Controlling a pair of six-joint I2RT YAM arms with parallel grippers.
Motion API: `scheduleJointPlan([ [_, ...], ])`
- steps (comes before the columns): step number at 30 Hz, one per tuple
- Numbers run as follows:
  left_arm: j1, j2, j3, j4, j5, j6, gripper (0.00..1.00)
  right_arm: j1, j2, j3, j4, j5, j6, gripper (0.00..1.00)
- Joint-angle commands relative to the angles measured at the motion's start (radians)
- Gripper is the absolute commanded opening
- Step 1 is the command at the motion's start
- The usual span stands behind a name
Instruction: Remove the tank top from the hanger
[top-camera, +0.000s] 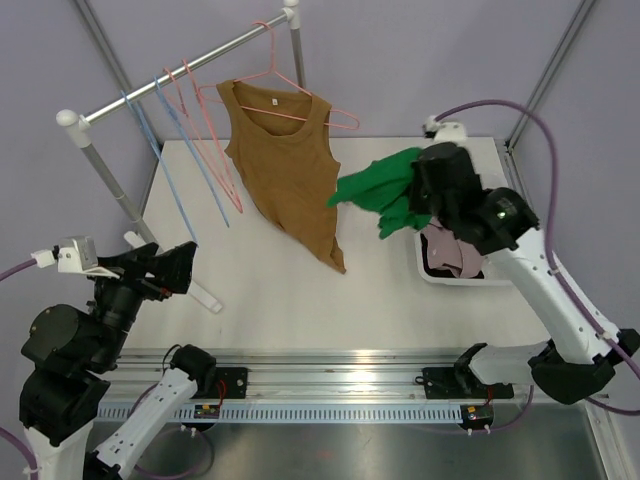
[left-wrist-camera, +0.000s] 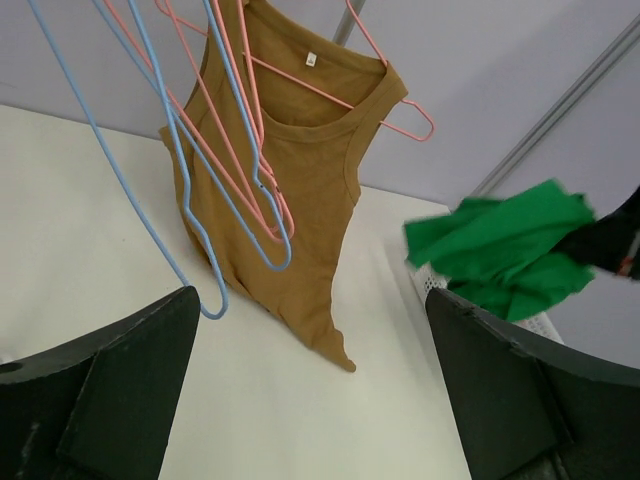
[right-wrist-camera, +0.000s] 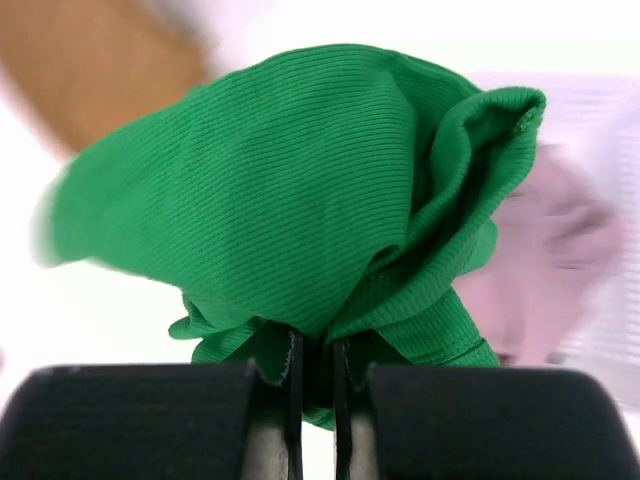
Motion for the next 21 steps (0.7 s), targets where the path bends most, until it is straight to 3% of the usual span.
scheduleJointPlan([
  [1,-0.001,-0.001,0.018,-0.003,0.034,0.048,0.99,-0.192,-0.016,0.108,-0.077,0.133,-0.08,0.0],
  [6,-0.001,0.033,0.066,-0.011,0.07,0.037,0.99,-0.488,0.039,0.069,-0.006,0.076,-0.075,0.0],
  [9,-0.001,0.064,0.11,-0.002,0.109,0.039,0.99,-0.591,0.096,-0.029,0.069,-0.01,-0.04,0.0],
  [16,-0.001,0.162,0.241,0.038,0.191,0.052,0.99,-0.702,0.249,-0.328,0.323,-0.25,0.049,0.0],
  [21,-0.001,0.314,0.359,0.018,0.214,0.037,0.99,-0.722,0.408,-0.401,0.396,-0.281,0.077,0.01],
])
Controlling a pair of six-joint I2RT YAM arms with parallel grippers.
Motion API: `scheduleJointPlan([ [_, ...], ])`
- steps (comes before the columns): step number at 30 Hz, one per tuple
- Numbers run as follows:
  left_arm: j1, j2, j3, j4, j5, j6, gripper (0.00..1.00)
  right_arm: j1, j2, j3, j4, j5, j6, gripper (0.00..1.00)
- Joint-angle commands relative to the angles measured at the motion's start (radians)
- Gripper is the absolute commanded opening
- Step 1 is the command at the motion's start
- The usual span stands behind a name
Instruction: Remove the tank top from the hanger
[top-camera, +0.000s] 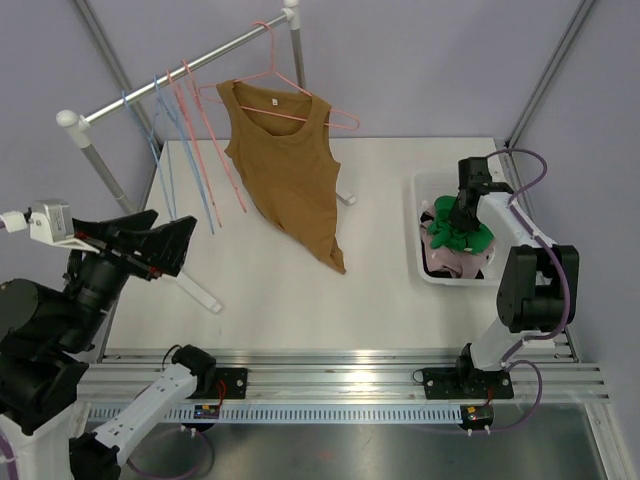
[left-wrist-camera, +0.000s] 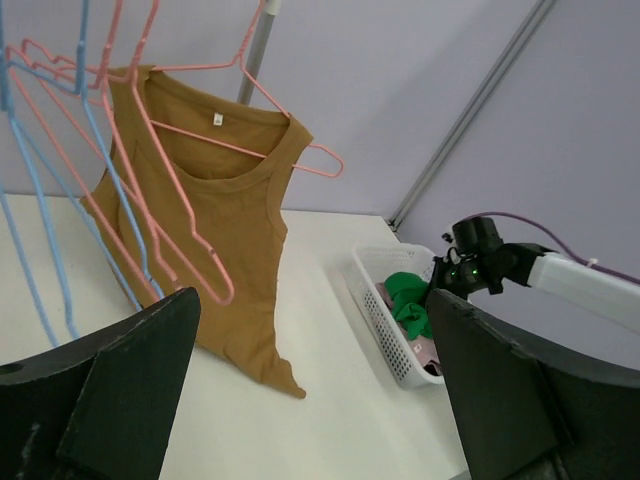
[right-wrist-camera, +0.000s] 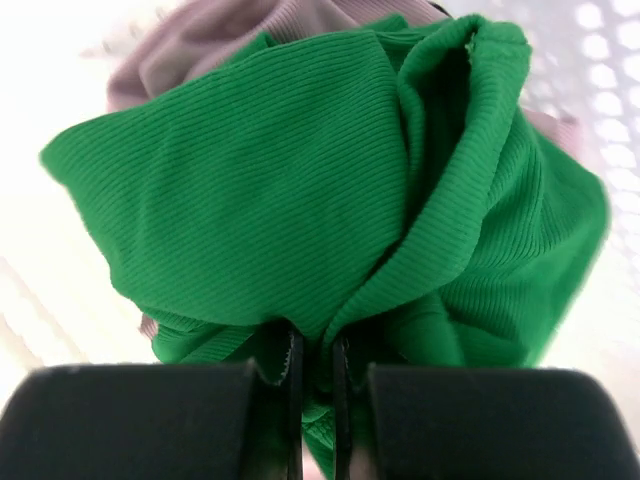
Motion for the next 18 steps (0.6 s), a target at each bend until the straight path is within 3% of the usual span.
scheduleJointPlan([
  [1,-0.001,0.167,0.114,0.01,0.087,0.002,0.99,-0.009,0.075,-0.015,0.098,-0.08,0.041,0.02],
  [3,-0.001,0.215,0.152,0.011,0.106,-0.005,0.99,-0.042,0.089,-0.013,0.103,-0.087,0.043,0.08],
  [5,-0.001,0.283,0.217,0.011,0.09,-0.009,0.99,-0.044,0.077,-0.009,0.078,-0.078,0.046,0.26],
  [8,-0.001,0.372,0.309,-0.005,0.022,-0.011,0.99,-0.044,-0.056,0.034,0.014,-0.056,0.049,0.68],
  [9,-0.001,0.391,0.326,-0.004,0.012,-0.012,0.99,-0.044,-0.081,0.086,-0.041,-0.035,0.045,0.77],
  [10,-0.002,0.411,0.343,0.001,0.009,-0.014,0.99,-0.044,-0.106,0.118,-0.073,-0.018,0.04,0.97],
  [15,-0.086,0.529,0.442,0.025,-0.106,0.004,0.99,-0.044,-0.255,0.295,-0.216,0.065,-0.002,0.99],
  [18,-0.241,0.65,0.548,0.011,-0.346,0.055,0.99,-0.044,-0.374,0.275,-0.215,0.018,-0.015,1.0],
])
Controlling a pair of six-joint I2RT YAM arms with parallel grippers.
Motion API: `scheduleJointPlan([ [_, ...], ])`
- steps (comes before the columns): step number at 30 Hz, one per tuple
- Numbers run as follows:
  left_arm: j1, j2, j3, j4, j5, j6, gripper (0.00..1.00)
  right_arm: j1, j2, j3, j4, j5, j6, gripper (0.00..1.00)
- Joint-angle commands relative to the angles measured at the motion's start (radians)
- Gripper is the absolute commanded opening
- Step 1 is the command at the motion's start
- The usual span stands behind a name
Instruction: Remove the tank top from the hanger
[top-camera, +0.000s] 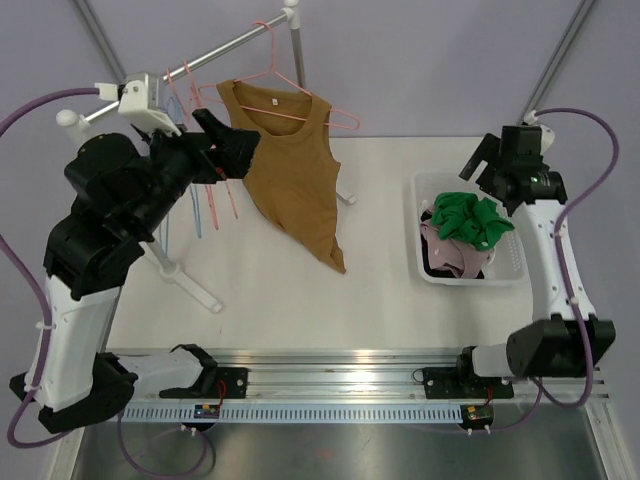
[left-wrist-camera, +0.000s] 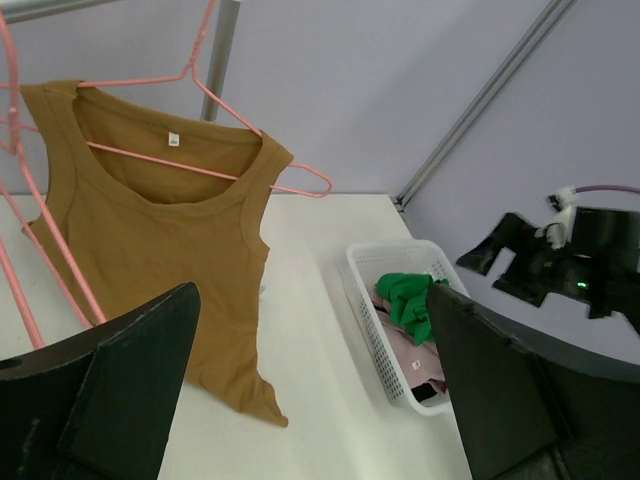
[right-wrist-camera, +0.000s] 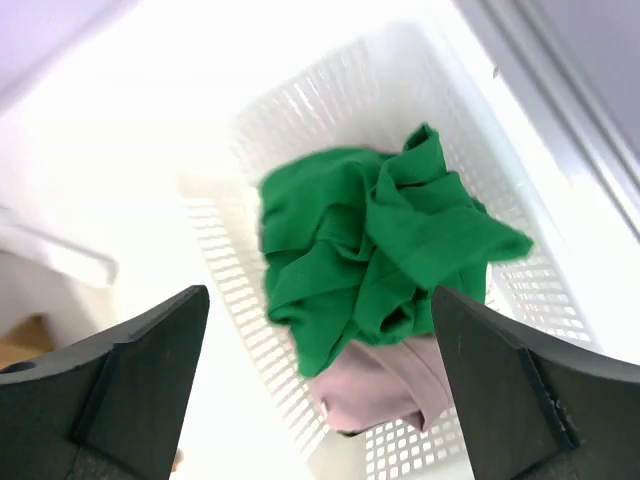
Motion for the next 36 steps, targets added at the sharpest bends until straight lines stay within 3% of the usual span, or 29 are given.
scheduleJointPlan([
  [1,-0.144,0.139,0.136,0.011,-0.316,0.059,0.99,-0.005,-0.167,0.007,-0.041,-0.019,-0.026,1.0],
  [8,-0.171,0.383,0.288,0.054,-0.508,0.069,0.99,-0.005,-0.404,-0.176,0.065,-0.457,0.03,0.99],
  [17,-0.16,0.668,0.476,0.21,-0.705,0.178,0.99,-0.004,-0.559,-0.283,0.113,-0.654,0.086,1.0],
  [23,-0.046,0.749,0.483,0.246,-0.576,0.045,0.94,-0.005,-0.628,-0.326,0.114,-0.714,0.093,1.0],
  [36,0.062,0.899,0.505,0.411,-0.479,-0.007,0.82,-0.004,-0.623,-0.357,0.151,-0.763,0.084,1.0],
])
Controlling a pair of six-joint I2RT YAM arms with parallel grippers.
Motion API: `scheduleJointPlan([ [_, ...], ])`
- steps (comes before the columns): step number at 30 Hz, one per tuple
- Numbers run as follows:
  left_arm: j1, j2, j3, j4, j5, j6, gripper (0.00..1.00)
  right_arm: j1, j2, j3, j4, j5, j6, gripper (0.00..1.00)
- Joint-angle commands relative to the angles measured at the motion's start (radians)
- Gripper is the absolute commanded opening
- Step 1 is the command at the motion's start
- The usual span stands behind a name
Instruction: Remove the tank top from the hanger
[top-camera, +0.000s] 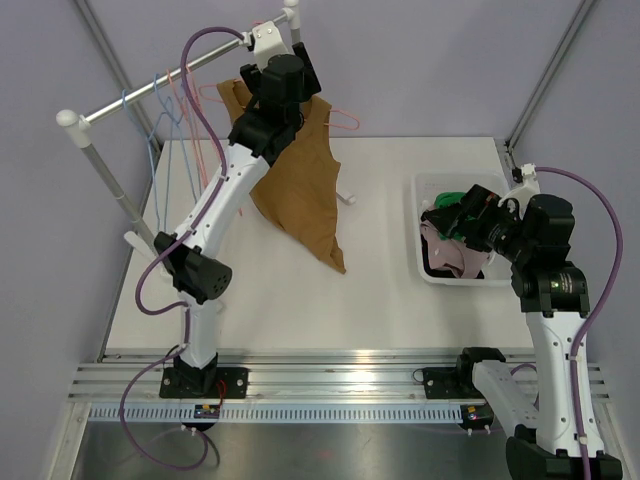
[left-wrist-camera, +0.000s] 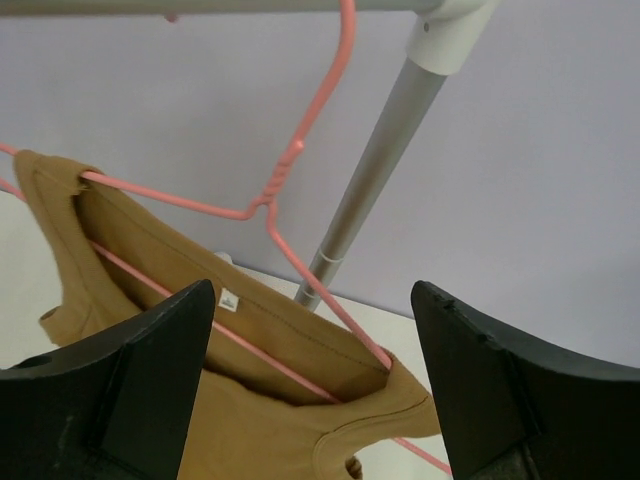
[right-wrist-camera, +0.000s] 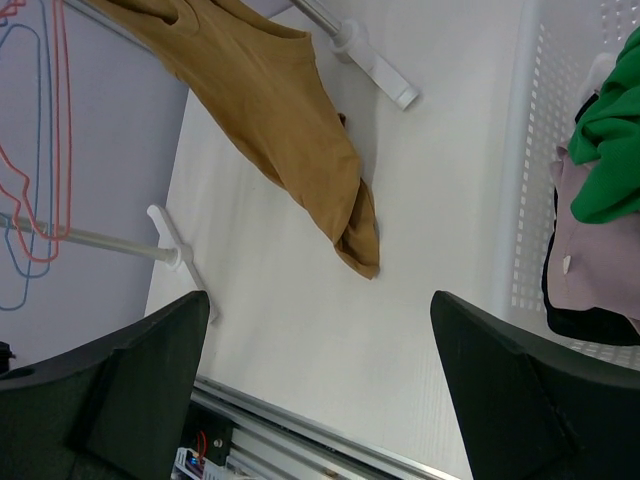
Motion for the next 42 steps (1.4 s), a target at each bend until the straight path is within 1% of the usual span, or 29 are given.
scheduleJointPlan([
  [1,0.013,0.048,0.072,0.1,0.029,-0.029,0.81,-0.001,0.001,0.002,0.056,-0.045,0.008,0.99],
  [5,0.025,0.081,0.095,0.128,0.023,-0.019,0.74,-0.001,-0.001,-0.01,0.068,-0.079,0.015,0.99],
  [6,0.026,0.087,0.095,0.128,0.023,-0.02,0.65,-0.001,-0.004,-0.013,0.068,-0.079,0.013,0.99],
  [7,0.029,0.087,0.093,0.129,0.02,-0.02,0.6,-0.001,-0.01,-0.016,0.066,-0.079,0.01,1.0],
  [9,0.033,0.087,0.087,0.135,0.025,-0.019,0.58,-0.001,-0.017,-0.022,0.068,-0.074,0.007,0.99],
  [10,0.034,0.087,0.086,0.135,0.026,-0.016,0.54,-0.001,-0.022,-0.021,0.068,-0.074,0.007,1.0],
  [12,0.036,0.085,0.08,0.134,0.028,-0.016,0.53,0.001,-0.024,-0.019,0.071,-0.077,0.009,1.0],
  [13,0.037,0.082,0.08,0.132,0.026,-0.016,0.44,0.001,-0.024,-0.016,0.068,-0.08,0.007,0.99],
  [14,0.037,0.079,0.078,0.126,0.025,-0.016,0.39,0.001,-0.024,-0.012,0.068,-0.079,0.005,1.0],
  [16,0.037,0.061,0.05,0.131,0.025,-0.016,0.34,0.002,-0.025,-0.011,0.068,-0.077,0.002,1.0],
  [18,0.037,0.022,0.015,0.157,0.02,-0.016,0.22,0.001,-0.027,-0.015,0.071,-0.08,0.005,0.99],
  [19,0.039,0.013,-0.002,0.16,0.017,-0.013,0.19,0.001,-0.028,-0.016,0.071,-0.082,0.005,1.0],
  [20,0.04,0.002,0.0,0.16,0.013,-0.013,0.1,0.001,-0.033,-0.016,0.069,-0.08,0.005,1.0],
  [22,0.042,-0.004,0.003,0.154,0.01,-0.011,0.07,0.001,-0.037,-0.018,0.068,-0.079,0.004,1.0],
  [23,0.042,-0.013,0.0,0.154,0.008,-0.01,0.01,0.001,-0.042,-0.016,0.068,-0.074,0.004,0.99],
  [35,0.036,-0.117,-0.056,0.183,-0.01,-0.051,0.0,0.002,-0.05,-0.008,0.066,-0.077,0.005,1.0],
  [42,-0.026,-0.165,-0.062,0.211,-0.043,-0.019,0.0,0.001,-0.05,0.002,0.056,-0.077,-0.005,0.99],
])
